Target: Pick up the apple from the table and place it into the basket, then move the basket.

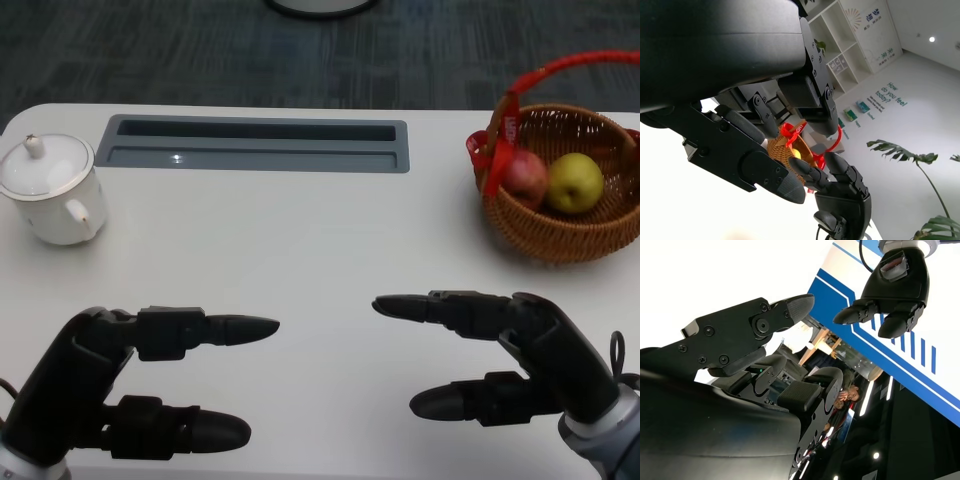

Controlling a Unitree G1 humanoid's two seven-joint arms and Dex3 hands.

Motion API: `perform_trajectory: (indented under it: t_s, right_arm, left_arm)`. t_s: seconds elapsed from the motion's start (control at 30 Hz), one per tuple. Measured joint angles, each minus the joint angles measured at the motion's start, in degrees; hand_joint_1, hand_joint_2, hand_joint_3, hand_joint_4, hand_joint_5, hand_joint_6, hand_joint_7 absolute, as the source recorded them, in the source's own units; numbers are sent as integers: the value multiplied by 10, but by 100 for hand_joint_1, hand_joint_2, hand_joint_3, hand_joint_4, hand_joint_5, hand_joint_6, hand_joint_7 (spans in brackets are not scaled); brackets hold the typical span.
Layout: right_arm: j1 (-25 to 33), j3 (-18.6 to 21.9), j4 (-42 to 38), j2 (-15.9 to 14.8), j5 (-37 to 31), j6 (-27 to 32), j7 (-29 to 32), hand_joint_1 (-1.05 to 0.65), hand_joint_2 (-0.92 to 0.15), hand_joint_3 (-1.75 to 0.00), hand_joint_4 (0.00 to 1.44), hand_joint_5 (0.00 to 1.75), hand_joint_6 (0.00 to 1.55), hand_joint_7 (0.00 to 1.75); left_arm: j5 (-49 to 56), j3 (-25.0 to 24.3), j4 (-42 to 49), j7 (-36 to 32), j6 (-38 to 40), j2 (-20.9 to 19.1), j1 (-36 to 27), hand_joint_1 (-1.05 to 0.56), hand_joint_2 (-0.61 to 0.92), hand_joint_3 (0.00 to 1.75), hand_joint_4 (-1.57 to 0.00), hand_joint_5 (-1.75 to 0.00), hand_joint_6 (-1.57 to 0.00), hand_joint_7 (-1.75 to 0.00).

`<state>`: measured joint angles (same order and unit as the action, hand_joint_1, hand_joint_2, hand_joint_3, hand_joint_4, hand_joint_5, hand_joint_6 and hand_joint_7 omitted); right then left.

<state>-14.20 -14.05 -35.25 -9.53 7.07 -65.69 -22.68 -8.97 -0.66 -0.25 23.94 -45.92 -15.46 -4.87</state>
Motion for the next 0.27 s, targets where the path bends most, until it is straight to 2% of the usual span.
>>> perform_trajectory:
  t_s: [0.27]
  right_arm:
    - [0,8,0,3,4,2,-17,-37,-78,0,76,0,70,0]
  left_arm:
    - [-3,0,2,0,-2,0,9,-39,71,0,-99,0,-93,0]
